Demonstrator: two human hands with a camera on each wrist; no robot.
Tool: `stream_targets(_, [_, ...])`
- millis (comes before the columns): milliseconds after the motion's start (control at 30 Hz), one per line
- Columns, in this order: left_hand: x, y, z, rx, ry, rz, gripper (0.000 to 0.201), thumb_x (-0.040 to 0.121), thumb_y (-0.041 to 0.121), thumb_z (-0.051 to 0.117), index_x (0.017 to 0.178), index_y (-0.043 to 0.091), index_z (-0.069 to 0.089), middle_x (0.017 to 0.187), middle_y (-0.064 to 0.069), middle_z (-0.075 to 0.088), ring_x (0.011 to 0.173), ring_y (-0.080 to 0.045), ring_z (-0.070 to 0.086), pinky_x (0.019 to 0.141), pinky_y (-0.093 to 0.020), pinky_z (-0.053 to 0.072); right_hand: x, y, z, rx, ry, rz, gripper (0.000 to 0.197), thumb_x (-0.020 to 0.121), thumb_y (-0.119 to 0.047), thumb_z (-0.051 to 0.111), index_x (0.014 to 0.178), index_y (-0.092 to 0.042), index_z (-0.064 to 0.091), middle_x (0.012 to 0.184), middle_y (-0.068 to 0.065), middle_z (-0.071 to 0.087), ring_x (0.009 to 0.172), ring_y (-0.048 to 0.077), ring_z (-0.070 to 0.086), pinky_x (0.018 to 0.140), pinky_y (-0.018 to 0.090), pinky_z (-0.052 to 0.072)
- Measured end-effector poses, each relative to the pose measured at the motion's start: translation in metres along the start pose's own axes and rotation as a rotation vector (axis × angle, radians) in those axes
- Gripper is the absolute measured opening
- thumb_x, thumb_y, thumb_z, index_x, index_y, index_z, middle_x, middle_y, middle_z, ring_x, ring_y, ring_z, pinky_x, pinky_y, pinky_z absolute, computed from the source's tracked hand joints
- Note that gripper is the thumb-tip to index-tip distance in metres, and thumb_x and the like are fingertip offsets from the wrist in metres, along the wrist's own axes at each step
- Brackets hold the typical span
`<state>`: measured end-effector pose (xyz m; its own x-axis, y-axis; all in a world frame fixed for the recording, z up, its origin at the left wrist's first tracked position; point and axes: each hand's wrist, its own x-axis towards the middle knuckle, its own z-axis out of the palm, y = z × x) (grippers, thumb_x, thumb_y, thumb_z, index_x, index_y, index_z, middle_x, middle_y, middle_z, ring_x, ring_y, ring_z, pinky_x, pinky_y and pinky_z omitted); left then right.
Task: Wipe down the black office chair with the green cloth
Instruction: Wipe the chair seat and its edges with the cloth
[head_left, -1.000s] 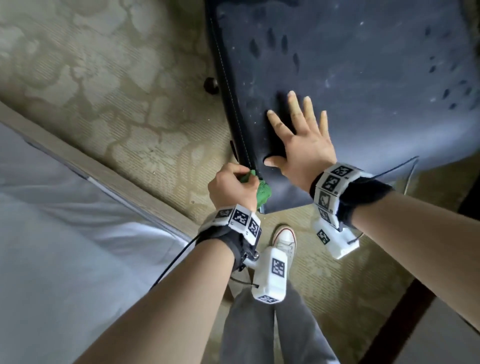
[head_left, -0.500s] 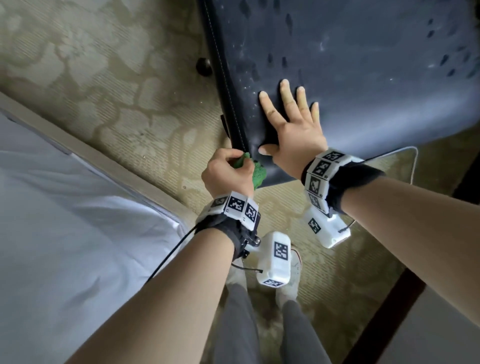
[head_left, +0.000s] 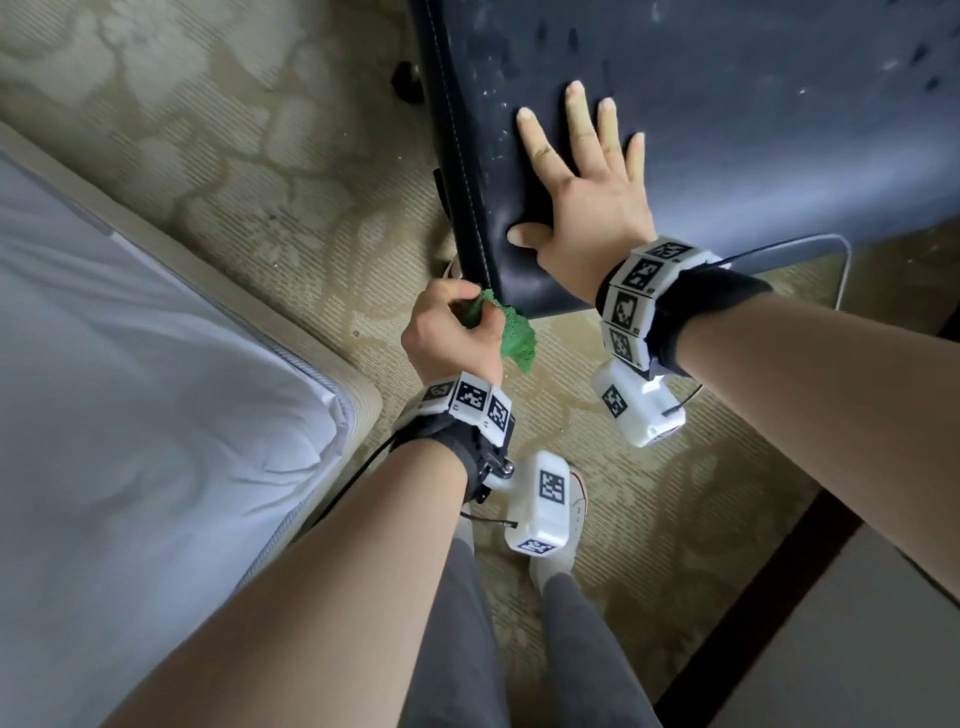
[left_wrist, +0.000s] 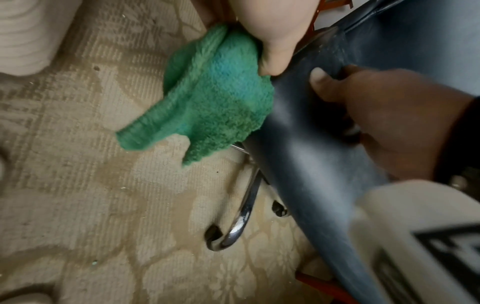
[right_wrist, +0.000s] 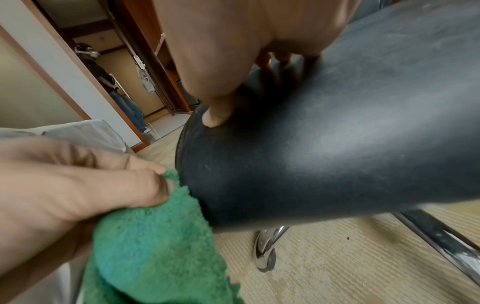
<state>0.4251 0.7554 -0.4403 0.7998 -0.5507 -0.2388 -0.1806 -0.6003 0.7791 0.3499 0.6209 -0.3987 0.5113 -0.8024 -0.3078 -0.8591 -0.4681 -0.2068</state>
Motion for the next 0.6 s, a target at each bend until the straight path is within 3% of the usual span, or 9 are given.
stream_targets(67, [-0.001, -0.011, -0.005, 0.078, -0.067, -0.006, 0.015, 0.074, 0.01, 0.079, 0.087, 0.014, 0.075, 0.085, -0.004, 0.075, 0.076, -0.019, 0.07, 0.07, -0.02, 0.053, -0.011, 0.0, 0.002, -0.003, 0.074, -0.027, 0.084, 0.091, -0.041, 0.059, 0.156, -0.03, 0.007, 0.162, 0.013, -0.01, 0.149, 0.036, -0.007, 0.119, 0.057, -0.001])
stream_targets(133, [-0.004, -0.021, -0.014, 0.132, -0.111, -0.041, 0.013, 0.075, 0.009, 0.08, 0.087, 0.013, 0.075, 0.085, -0.004, 0.076, 0.075, -0.016, 0.069, 0.067, -0.015, 0.049, -0.027, 0.0, 0.007, 0.006, 0.121, -0.064, 0.081, 0.091, -0.035, 0.058, 0.156, -0.026, 0.01, 0.162, 0.015, -0.009, 0.149, 0.037, -0.005, 0.119, 0.056, 0.002])
stream_targets(233, [-0.006, -0.027, -0.025, 0.07, -0.037, -0.064, 0.013, 0.075, 0.008, 0.081, 0.088, 0.012, 0.076, 0.083, -0.004, 0.076, 0.074, -0.015, 0.07, 0.064, -0.012, 0.049, -0.045, 0.002, 0.02, 0.002, 0.059, -0.124, 0.088, 0.087, -0.028, 0.062, 0.156, -0.022, 0.007, 0.162, 0.014, -0.01, 0.149, 0.036, -0.005, 0.119, 0.055, 0.002])
stream_targets(400, [-0.009, -0.006, -0.013, -0.036, -0.043, 0.024, 0.016, 0.073, 0.008, 0.083, 0.086, 0.013, 0.075, 0.08, -0.002, 0.075, 0.07, -0.011, 0.068, 0.068, -0.011, 0.051, -0.044, 0.001, 0.028, -0.013, 0.027, -0.12, 0.093, 0.085, -0.028, 0.065, 0.156, -0.022, 0.005, 0.162, 0.012, -0.009, 0.149, 0.035, -0.006, 0.118, 0.053, -0.002])
stream_targets(500, [-0.01, -0.007, 0.003, -0.009, -0.01, -0.072, 0.016, 0.074, 0.008, 0.082, 0.085, 0.016, 0.074, 0.082, -0.002, 0.074, 0.072, -0.014, 0.069, 0.06, 0.001, 0.041, -0.045, 0.001, 0.029, -0.025, 0.029, -0.121, 0.092, 0.087, -0.028, 0.064, 0.156, -0.023, 0.004, 0.162, 0.011, -0.01, 0.149, 0.034, -0.007, 0.118, 0.052, -0.003])
stream_targets(600, [-0.01, -0.012, 0.01, -0.026, 0.021, -0.132, 0.016, 0.074, 0.004, 0.079, 0.084, 0.014, 0.073, 0.081, -0.003, 0.073, 0.07, -0.016, 0.068, 0.055, 0.002, 0.04, -0.045, 0.003, 0.032, -0.03, 0.049, -0.123, 0.092, 0.087, -0.029, 0.065, 0.156, -0.023, 0.004, 0.162, 0.011, -0.008, 0.149, 0.034, -0.006, 0.118, 0.052, -0.004])
